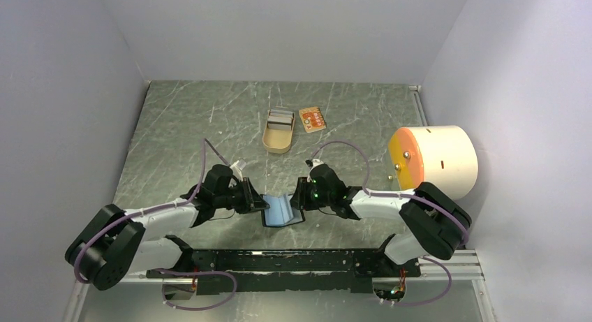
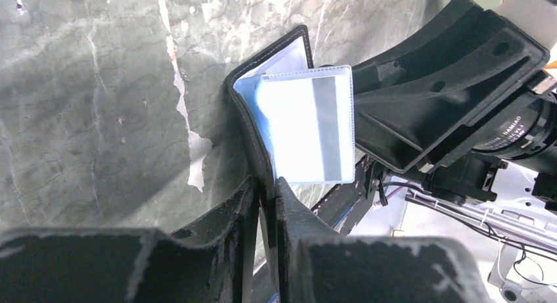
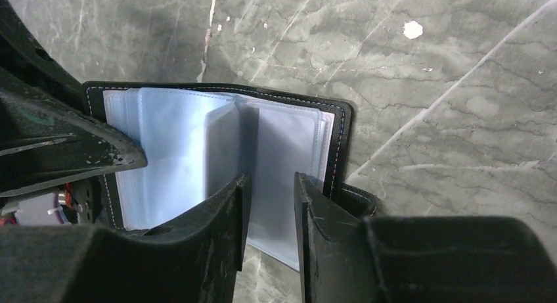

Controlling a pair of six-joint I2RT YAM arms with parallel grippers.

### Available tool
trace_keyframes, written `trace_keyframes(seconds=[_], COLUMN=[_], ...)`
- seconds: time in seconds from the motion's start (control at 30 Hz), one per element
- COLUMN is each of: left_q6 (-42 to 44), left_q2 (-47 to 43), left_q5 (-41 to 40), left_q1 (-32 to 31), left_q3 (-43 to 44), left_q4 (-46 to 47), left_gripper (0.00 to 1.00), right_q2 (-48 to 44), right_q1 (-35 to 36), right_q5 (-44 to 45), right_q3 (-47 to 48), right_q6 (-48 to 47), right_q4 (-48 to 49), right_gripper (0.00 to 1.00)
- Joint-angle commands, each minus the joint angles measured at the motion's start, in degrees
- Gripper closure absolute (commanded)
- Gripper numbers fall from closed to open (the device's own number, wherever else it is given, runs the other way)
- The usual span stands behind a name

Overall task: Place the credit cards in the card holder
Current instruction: Turn over the card slot in the card holder.

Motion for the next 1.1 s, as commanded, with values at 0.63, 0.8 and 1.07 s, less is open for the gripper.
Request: trace_keyframes(seconds=[0.63, 0.8, 1.07], left_q6=[2.3, 1.9, -3.3], left_q2=[1.4, 2.8, 0.8], left_q5=[-0.6, 0.3, 2.3], left_q1=[-0.3, -0.3, -0.3], left_q3=[2.9, 2.8, 1.5], left_q4=[-0.7, 0.1, 2.9], left_gripper=[0.83, 0.76, 0.59], right_q2=[-17.0, -11.3, -0.7], right_q1=[-0.7, 0.1, 2.6], right_q5=[9.8, 4.5, -0.8], right_q3=[6.5, 7.5, 5.9], right_q6=[-6.1, -6.5, -2.4], right_q4=[-15.5, -12.0, -2.6], right_gripper=[0.55, 0.61, 0.78])
